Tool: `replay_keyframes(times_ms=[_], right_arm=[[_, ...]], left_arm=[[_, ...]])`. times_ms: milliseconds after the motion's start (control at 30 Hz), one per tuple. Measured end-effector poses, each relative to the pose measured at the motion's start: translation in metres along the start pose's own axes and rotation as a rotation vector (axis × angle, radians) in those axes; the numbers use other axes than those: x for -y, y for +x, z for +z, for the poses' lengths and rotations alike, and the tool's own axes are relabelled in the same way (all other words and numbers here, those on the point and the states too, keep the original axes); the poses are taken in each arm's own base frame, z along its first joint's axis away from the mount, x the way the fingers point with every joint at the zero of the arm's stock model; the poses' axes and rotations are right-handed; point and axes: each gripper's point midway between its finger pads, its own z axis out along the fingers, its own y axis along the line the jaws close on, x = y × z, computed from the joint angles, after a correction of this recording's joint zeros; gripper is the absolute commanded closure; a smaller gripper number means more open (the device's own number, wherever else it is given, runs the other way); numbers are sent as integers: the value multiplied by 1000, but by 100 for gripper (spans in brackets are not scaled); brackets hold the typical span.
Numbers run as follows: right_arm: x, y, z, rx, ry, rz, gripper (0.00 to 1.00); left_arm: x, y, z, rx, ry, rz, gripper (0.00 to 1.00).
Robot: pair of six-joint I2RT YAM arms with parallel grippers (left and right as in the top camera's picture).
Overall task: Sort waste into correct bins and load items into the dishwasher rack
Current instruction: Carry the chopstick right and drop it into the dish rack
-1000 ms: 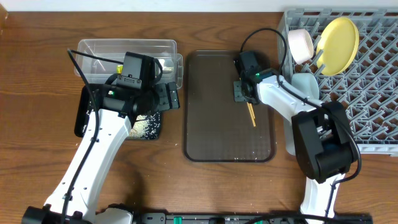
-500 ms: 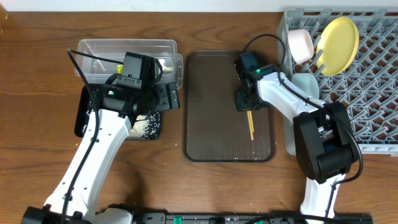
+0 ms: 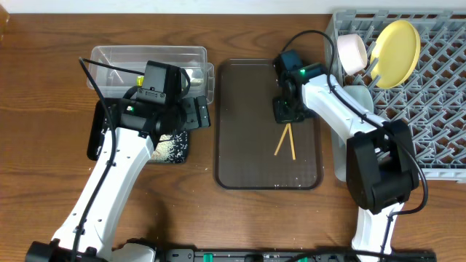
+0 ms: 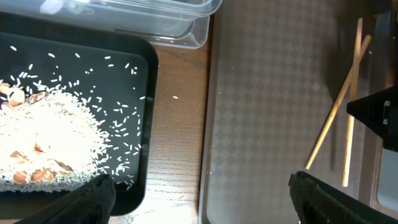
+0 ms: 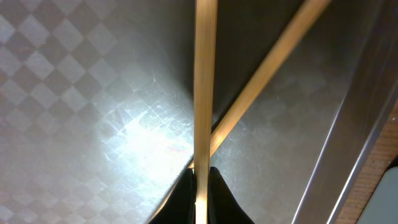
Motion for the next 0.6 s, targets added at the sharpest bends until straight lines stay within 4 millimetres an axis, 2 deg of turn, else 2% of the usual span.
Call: replay_keyframes(times_ms=[100,400,500,600], right_arm=[[0,0,0,-2,1,-4,99],[0,9,-6,-48,-7,-7,99],[1,4,-28,-30,-21,-1,99],[14,-9,-78,66,-43,20,99]], left_arm=[[0,0,0,0,0,0,8],[0,0,0,0,0,0,8],[0,0,0,0,0,0,8],[0,0,0,0,0,0,8]])
